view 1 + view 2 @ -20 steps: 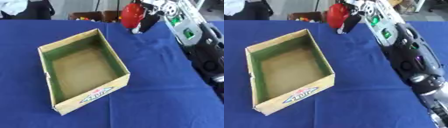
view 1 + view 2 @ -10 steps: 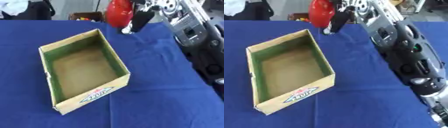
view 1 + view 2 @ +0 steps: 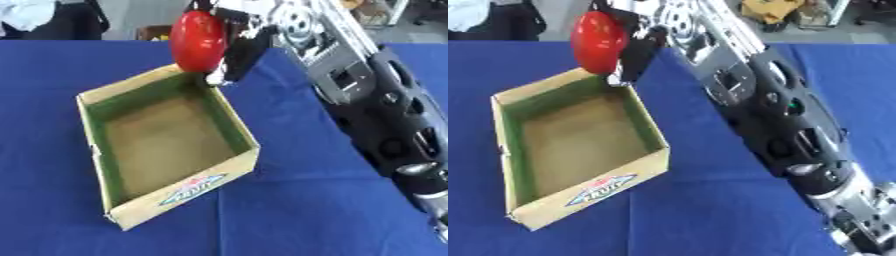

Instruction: Pick up objects on the table and place them in the box.

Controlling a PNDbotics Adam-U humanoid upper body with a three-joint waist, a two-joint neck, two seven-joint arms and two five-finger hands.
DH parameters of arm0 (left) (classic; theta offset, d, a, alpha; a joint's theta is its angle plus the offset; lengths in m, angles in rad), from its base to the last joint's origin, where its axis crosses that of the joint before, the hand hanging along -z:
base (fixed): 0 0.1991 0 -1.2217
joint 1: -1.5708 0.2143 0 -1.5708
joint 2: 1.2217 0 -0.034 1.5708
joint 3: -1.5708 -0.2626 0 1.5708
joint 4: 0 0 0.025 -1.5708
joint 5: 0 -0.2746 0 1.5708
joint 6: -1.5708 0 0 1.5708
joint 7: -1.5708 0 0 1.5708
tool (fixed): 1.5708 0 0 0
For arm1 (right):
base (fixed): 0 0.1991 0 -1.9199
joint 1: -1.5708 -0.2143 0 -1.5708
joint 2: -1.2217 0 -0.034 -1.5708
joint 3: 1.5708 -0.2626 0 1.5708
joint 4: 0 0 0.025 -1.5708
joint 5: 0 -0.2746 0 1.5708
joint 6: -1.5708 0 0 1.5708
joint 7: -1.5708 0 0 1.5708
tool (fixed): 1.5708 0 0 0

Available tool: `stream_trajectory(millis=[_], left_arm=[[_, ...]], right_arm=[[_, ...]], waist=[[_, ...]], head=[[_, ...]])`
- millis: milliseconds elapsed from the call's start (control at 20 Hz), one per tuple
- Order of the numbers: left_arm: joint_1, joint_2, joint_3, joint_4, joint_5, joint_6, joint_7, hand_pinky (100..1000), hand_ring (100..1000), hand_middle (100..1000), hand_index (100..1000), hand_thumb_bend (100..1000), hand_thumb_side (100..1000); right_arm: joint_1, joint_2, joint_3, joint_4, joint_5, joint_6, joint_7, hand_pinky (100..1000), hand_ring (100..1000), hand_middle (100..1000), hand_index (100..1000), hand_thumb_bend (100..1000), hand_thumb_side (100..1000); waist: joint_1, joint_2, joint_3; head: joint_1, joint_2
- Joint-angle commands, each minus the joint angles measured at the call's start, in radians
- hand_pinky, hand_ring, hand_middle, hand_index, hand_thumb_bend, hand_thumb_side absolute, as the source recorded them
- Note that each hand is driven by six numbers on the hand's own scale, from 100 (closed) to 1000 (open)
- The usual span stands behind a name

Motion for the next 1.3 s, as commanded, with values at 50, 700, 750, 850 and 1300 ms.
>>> stream_trajectory(millis=[50, 700, 750, 850, 1300], left_arm=[[-0.019, 0.009, 0.004, -0.015, 0.005, -0.003, -0.003, 716, 889, 861, 923, 100, 1000], [-0.033, 0.000, 0.004, -0.015, 0.008, -0.014, 0.002, 717, 888, 861, 922, 100, 1000], [-0.034, 0.000, 0.004, -0.015, 0.009, -0.014, 0.001, 716, 888, 861, 922, 100, 1000], [-0.034, 0.000, 0.004, -0.015, 0.008, -0.014, 0.001, 716, 888, 861, 922, 100, 1000], [-0.036, 0.001, 0.004, -0.015, 0.009, -0.015, 0.000, 715, 887, 860, 922, 100, 1000]], right_arm=[[-0.024, 0.036, -0.004, 0.041, 0.016, 0.004, -0.006, 576, 594, 584, 645, 100, 100], [0.043, 0.198, 0.012, 0.202, 0.096, -0.025, -0.057, 584, 597, 598, 651, 100, 100], [0.050, 0.207, 0.017, 0.211, 0.106, -0.029, -0.060, 584, 598, 599, 651, 100, 100], [0.062, 0.219, 0.026, 0.228, 0.124, -0.039, -0.062, 582, 600, 601, 651, 100, 100], [0.076, 0.239, 0.045, 0.294, 0.165, -0.078, -0.044, 605, 638, 645, 696, 100, 100]], waist=[[-0.011, -0.034, 0.006], [-0.008, -0.018, 0.024], [-0.009, -0.018, 0.024], [-0.010, -0.016, 0.025], [-0.018, -0.015, 0.023]], head=[[-0.009, -0.012], [-0.022, -0.025], [-0.022, -0.025], [-0.023, -0.024], [-0.030, -0.025]])
